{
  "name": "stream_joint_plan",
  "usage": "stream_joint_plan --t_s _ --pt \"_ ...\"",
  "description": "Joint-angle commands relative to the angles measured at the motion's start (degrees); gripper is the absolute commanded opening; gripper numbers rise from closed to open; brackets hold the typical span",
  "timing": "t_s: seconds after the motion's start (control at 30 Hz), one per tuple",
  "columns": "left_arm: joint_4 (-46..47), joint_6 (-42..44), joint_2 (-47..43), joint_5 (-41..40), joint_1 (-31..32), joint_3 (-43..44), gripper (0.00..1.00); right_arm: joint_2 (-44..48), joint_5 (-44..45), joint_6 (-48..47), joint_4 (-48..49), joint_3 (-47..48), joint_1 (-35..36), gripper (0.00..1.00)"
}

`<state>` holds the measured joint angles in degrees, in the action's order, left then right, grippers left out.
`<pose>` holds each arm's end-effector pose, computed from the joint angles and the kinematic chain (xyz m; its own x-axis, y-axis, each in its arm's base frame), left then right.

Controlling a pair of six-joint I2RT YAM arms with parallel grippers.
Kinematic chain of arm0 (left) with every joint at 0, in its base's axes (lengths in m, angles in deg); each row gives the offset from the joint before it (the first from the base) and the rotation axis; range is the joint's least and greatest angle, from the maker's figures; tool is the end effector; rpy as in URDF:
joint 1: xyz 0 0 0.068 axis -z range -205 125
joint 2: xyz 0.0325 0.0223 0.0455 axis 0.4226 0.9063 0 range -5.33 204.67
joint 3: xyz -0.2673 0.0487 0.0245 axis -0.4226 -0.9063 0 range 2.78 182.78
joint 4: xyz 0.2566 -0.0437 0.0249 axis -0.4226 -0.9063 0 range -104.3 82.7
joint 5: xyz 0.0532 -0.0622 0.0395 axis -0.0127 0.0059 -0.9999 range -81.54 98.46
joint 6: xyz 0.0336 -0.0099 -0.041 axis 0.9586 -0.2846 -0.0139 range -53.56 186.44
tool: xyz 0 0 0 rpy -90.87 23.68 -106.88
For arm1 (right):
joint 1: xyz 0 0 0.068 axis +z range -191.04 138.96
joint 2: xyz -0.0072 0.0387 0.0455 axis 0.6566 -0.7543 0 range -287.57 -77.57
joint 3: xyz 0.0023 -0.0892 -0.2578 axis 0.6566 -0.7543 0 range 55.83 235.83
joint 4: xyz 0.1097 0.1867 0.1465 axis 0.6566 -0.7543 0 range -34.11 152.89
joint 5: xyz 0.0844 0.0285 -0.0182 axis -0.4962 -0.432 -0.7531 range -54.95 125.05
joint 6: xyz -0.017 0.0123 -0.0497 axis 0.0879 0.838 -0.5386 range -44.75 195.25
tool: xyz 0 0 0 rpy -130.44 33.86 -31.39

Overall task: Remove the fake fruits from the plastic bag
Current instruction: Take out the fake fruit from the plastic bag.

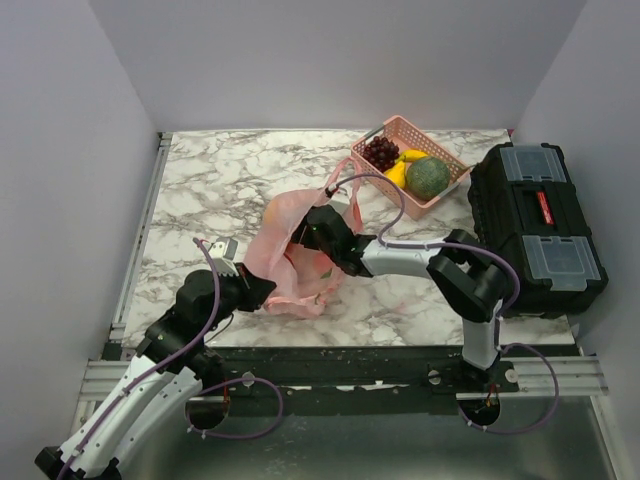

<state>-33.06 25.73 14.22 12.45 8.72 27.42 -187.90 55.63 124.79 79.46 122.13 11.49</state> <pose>0.0921 -0.0644 0.2448 -0.6189 -0.3691 -0.6933 0.2694 0.7294 -0.6288 0.2683 0.3295 0.1844 -0.6030 0.3843 -0.6991 -0.1457 0.8085 0.5701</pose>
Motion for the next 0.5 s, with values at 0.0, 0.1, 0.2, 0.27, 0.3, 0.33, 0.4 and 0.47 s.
stream_joint_plan --t_s 0.0,0.1,0.2,0.27,0.3,0.33,0.4,0.47 --pt "1.25 1.39 -0.2 1.92 -0.38 1.43 0.0 -2.84 4.33 1.56 -1.91 2.95 0.2 0.63" --pt "0.63 1.43 -0.07 1.37 -0.32 1.55 0.0 -4.3 3.09 0.65 -1.88 4.44 0.25 0.67" --pt "1.81 1.36 0.0 2.31 -0.4 1.07 0.0 -5.7 1.69 -0.37 0.12 5.06 0.21 0.71" --pt "2.03 1.25 0.28 2.51 -0.39 1.05 0.0 -6.98 0.84 -0.75 1.24 5.68 0.2 0.73" --pt "1.98 1.08 0.5 2.59 -0.4 1.1 0.0 -7.75 0.39 -0.83 1.27 6.42 0.2 0.73" --pt "2.34 1.07 0.69 2.75 -0.32 1.1 0.0 -8.69 0.1 -0.83 1.53 6.9 0.2 0.74" --pt "3.03 1.05 0.9 3.25 -0.37 0.8 0.0 -10.77 -0.83 -1.86 3.42 7.51 0.22 0.75" --pt "2.92 0.94 0.85 3.4 -0.4 0.82 0.0 -13.44 -1.84 -3.43 5.83 8.12 0.2 0.76"
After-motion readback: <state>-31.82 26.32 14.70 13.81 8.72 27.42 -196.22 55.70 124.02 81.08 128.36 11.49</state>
